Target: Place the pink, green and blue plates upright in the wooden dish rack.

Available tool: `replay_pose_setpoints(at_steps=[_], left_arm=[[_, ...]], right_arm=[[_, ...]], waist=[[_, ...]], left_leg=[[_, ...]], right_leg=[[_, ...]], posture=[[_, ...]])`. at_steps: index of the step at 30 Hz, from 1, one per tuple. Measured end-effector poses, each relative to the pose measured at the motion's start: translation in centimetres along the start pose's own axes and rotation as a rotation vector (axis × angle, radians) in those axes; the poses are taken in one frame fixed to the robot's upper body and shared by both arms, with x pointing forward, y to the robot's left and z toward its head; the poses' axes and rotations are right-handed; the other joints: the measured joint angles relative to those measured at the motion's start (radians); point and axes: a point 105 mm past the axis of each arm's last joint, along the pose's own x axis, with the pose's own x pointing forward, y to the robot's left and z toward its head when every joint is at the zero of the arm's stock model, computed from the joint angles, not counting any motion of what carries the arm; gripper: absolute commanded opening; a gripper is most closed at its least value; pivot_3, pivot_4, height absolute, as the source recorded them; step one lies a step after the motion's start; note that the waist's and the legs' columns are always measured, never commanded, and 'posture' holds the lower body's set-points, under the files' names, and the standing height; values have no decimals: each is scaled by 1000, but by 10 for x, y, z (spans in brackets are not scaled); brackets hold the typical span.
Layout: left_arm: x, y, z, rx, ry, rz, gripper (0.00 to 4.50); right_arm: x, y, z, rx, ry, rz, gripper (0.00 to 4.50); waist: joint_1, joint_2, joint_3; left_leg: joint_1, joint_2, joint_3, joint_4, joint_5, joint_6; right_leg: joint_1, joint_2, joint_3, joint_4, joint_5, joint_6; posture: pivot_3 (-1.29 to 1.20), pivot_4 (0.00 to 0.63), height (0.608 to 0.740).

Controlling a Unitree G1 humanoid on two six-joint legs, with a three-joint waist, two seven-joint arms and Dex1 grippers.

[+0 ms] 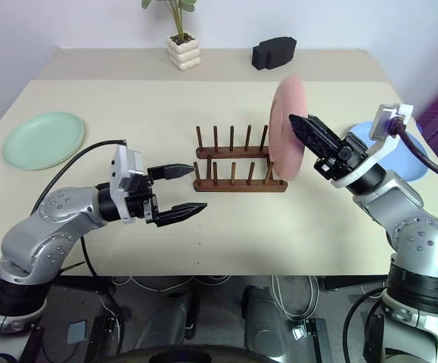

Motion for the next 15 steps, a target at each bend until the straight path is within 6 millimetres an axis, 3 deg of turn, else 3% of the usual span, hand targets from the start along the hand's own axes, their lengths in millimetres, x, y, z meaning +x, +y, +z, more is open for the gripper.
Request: replay_pose_setpoints(at_steps=[1, 6, 15], left_arm=[[1, 0, 0, -2, -1, -2, 4500], [1, 0, 0, 0, -4, -1, 4500], [2, 8, 2, 21, -36, 54, 4500]], right_arm=[[0, -2, 0, -9, -1, -11, 4429], [-1, -12, 8, -72, -35, -72, 4429], [-19, -41, 52, -182, -215, -261, 4429]], waist=[[0, 0, 0], [0, 0, 0], [2, 0, 0]], left_leg=[[0, 0, 0, 0, 0, 0], [0, 0, 0, 0, 0, 0], [0, 0, 1, 0, 0, 0]], right_leg=[[0, 0, 0, 0, 0, 0], [0, 0, 0, 0, 0, 0], [0, 0, 0, 0, 1, 2]], posture=[[0, 150, 739], [0, 150, 739], [0, 150, 739]])
